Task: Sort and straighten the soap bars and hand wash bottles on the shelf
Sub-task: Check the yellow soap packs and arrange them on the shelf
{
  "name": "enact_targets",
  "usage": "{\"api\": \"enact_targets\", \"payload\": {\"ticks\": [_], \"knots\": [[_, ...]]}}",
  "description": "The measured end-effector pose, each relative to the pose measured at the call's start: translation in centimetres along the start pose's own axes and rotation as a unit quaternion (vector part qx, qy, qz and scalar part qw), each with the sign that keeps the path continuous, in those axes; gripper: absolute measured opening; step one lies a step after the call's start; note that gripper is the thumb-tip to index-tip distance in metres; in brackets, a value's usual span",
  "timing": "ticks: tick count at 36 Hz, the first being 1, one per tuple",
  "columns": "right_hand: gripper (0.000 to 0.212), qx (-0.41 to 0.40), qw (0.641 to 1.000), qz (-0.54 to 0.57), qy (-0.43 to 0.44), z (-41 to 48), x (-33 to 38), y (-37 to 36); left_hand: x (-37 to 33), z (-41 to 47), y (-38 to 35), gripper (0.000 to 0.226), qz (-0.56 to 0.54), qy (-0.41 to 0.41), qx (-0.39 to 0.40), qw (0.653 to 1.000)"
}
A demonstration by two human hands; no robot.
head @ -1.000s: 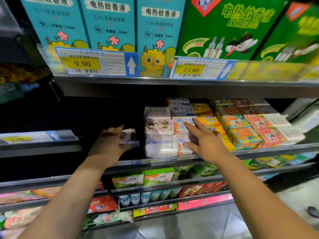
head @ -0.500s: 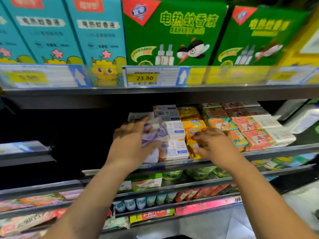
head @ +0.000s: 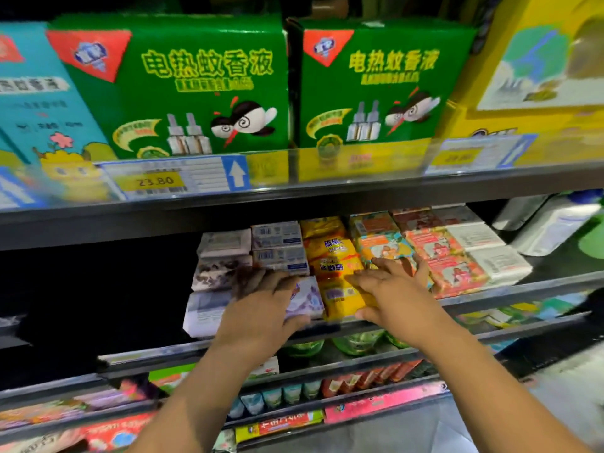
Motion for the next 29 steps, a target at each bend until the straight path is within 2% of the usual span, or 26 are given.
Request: {"api": "enact_targets", "payload": {"ticks": [7,12,17,24,29], "knots": [[0.053,0.007,1.0,-0.016,0.014,0.2,-0.4,-0.5,0.1,-0.2,0.7,0.044,-0.009,0.02,-0.009,1.0],[0.069,0.002,0.999,-0.036,0.012,0.3,-0.1,0.0,0.3,-0.1,0.5,0.047,-0.047,0.055,0.025,0.997],[0.063,-0.015,0.999,-0.023,0.029,0.7,-0.3,0.3,-0.1,-0.1,0.8,0.047,-0.041,0.074,0.034,0.996],[0.058,-0.103,0.988,0.072,0.089,-0.2,-0.4,0.5,-0.4,-0.2,0.8,0.047,-0.038,0.068,0.03,0.996],[0.048,-0.159,0.965,0.176,0.116,-2.5,-0.7,1.8,-0.5,-0.2,1.0,0.05,-0.01,0.05,0.036,0.998]]}}
Point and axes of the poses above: each hand's wrist, its own z-axis towards the middle knuckle, its own y-axis out of the back of the hand, x = y × z, the point moved 8 cm from there along z, towards the middle knuckle, and after that the axes turned 15 degrees about x, right-handed, at the moved point
